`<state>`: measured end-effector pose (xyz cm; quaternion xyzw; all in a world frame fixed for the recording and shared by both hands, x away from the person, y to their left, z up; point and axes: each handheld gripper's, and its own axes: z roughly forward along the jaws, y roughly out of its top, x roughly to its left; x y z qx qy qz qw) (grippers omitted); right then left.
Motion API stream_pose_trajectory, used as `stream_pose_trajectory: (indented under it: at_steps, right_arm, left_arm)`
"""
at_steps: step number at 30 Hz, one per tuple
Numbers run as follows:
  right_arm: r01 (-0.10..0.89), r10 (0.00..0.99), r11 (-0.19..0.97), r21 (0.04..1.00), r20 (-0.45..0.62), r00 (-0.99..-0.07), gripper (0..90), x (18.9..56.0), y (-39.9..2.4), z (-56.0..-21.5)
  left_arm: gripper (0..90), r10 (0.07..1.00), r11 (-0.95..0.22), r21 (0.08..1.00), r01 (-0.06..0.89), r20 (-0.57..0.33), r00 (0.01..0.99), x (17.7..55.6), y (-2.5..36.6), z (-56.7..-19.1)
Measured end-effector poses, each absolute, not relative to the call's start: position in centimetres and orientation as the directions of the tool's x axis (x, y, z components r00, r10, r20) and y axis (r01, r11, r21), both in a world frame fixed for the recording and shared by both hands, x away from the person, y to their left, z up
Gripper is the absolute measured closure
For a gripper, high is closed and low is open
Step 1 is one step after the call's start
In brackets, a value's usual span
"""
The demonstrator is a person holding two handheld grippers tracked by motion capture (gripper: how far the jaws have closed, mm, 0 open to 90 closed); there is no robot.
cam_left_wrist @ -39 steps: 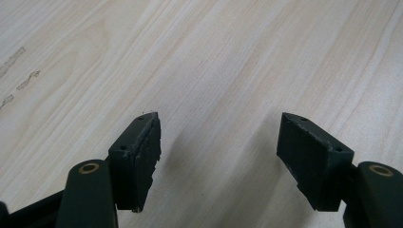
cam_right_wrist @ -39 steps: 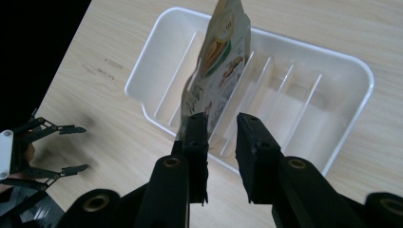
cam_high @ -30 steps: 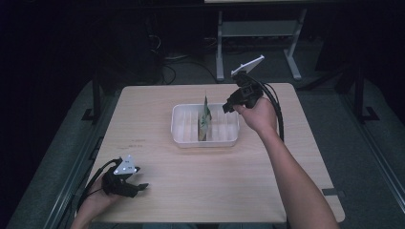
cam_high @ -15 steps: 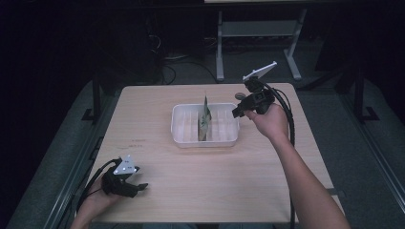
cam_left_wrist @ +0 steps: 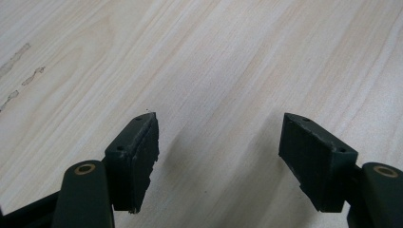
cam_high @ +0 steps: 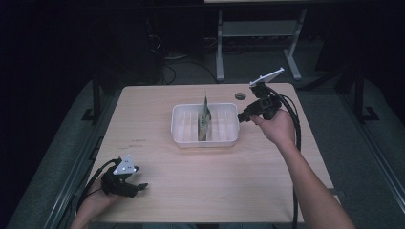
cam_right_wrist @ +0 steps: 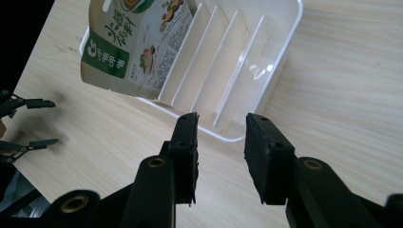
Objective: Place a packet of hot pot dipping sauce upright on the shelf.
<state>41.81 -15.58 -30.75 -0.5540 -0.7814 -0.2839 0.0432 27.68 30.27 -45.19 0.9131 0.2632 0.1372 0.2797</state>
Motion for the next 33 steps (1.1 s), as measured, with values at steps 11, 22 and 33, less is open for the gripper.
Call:
stream_pose_trajectory:
  at_steps: [11,22,33]
  right_arm:
    - [0.887,0.844,0.234,0.397,0.370,-0.388,60.8,40.8,-16.6,-31.4]
    - [0.895,0.846,0.228,0.385,0.376,-0.377,58.4,39.8,-18.0,-33.4]
    - [0.900,0.847,0.208,0.382,0.389,-0.361,55.8,38.9,-19.5,-34.8]
  left_arm:
    - [28.9,0.559,-0.705,0.582,0.405,0.105,0.822,27.7,30.3,-45.2]
    - [28.6,0.560,-0.705,0.579,0.408,0.102,0.822,27.7,30.3,-45.3]
    - [27.5,0.562,-0.707,0.577,0.410,0.104,0.821,27.7,30.3,-45.3]
